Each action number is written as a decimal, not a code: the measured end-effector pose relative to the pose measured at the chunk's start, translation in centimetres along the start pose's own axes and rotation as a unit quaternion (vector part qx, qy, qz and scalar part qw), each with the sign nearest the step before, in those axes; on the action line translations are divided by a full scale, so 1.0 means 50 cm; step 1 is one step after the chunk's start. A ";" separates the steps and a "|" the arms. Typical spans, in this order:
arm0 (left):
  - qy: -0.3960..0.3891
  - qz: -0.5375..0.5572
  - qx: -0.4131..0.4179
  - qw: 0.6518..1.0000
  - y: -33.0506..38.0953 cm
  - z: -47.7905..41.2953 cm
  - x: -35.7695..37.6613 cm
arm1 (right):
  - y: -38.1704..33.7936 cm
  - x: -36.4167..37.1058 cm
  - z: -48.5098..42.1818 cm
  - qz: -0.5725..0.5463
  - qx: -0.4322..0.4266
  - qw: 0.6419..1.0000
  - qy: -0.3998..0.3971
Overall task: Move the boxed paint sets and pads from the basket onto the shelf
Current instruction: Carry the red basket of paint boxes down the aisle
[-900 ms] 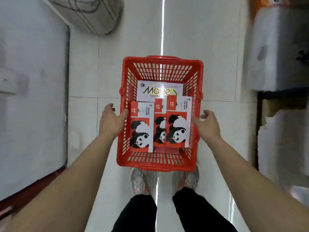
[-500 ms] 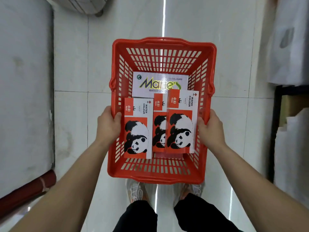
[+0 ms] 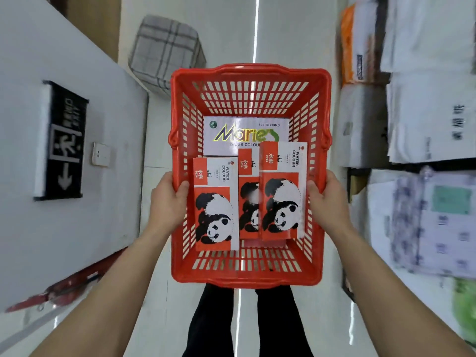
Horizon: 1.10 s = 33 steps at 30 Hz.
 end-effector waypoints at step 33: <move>0.042 0.075 0.040 0.995 1.031 -0.678 -0.550 | -1.150 -0.379 -0.711 -0.015 -0.064 0.998 0.000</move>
Point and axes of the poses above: each hand's wrist, its own z-axis away from the middle knuckle, its own x-axis out of the palm, y = z × x, the point moved 7 cm from there along -z, towards the middle knuckle, and after that the axes turned 1 degree about -z, right-handed, at the moved point
